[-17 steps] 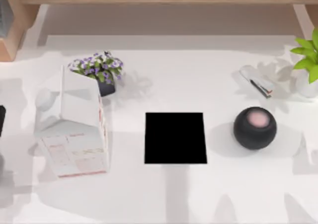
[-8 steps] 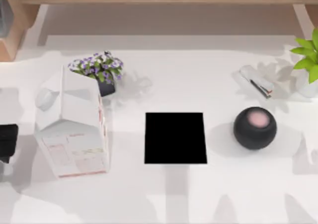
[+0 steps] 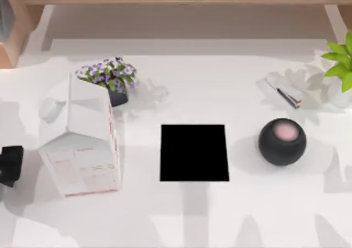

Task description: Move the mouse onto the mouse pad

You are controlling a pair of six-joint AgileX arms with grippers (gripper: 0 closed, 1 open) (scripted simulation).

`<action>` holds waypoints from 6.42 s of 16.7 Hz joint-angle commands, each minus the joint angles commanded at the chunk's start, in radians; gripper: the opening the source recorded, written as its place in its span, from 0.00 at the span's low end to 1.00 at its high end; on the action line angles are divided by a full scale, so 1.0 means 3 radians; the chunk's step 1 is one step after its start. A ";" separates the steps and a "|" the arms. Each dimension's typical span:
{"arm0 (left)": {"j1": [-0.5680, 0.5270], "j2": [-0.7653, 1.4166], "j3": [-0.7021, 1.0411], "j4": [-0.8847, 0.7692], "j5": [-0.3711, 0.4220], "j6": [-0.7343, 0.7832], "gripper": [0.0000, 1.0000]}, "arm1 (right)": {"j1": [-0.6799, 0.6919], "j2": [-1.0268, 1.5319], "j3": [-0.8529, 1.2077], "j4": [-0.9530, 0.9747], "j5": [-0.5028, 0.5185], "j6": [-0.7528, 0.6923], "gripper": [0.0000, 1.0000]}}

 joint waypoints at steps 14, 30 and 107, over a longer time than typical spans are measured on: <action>0.0000 0.0000 0.0000 0.0000 0.0000 0.0000 0.00 | 0.0000 0.0000 0.0000 0.0000 0.0000 0.0000 1.00; -0.0017 -0.0480 0.0639 -0.1089 0.0025 -0.0001 0.00 | 0.0000 0.0000 0.0000 0.0000 0.0000 0.0000 1.00; -0.3086 0.1829 0.3478 -0.1549 -0.0031 -0.2739 1.00 | 0.0000 0.0000 0.0000 0.0000 0.0000 0.0000 1.00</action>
